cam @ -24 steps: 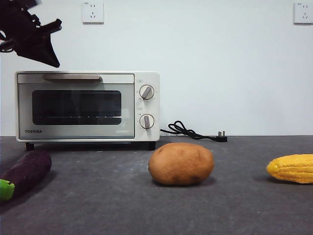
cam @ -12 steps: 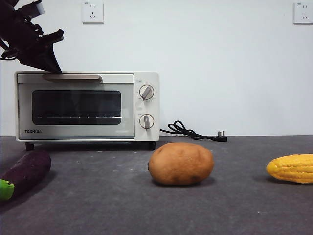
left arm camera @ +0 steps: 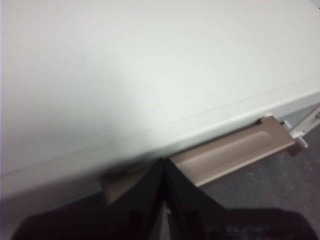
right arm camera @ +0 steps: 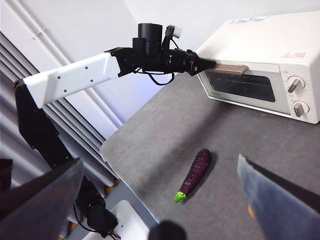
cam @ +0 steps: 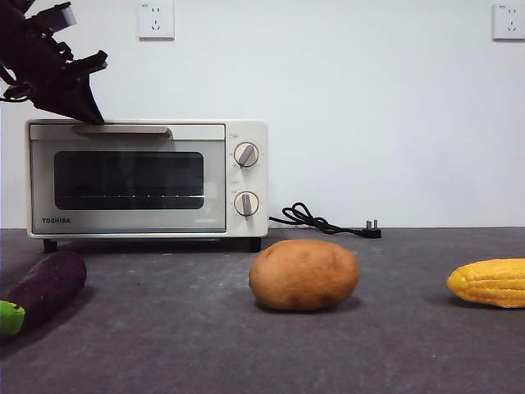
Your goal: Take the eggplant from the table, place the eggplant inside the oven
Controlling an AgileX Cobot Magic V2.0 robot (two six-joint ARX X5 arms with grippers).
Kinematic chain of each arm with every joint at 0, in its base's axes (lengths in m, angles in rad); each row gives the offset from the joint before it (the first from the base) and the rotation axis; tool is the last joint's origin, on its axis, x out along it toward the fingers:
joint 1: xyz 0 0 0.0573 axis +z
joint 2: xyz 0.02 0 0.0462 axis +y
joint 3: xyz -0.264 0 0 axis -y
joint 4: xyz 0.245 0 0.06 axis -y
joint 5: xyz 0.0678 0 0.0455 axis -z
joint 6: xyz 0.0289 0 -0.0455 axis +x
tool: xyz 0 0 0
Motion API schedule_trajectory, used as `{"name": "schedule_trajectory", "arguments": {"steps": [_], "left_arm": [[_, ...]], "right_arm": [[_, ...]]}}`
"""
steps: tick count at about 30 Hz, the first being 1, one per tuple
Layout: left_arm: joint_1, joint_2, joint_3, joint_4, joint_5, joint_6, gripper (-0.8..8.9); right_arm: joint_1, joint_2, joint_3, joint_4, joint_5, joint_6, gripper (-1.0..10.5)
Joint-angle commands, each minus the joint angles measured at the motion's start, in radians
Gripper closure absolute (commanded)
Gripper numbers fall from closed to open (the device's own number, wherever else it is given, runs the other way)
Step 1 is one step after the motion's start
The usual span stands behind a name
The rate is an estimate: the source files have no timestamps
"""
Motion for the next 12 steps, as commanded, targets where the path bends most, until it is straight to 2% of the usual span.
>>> {"name": "schedule_trajectory", "arguments": {"steps": [1,12], "left_arm": [[-0.011,0.021,-0.008,-0.053,-0.002,0.012,8.19],[-0.097,0.021,-0.008,-0.212,0.046,0.011,8.19]], "right_arm": [[0.001,0.000,0.001,0.001,-0.002,-0.002,3.2],[0.001,0.017,0.001,0.001,-0.002,-0.006,3.2]]}}
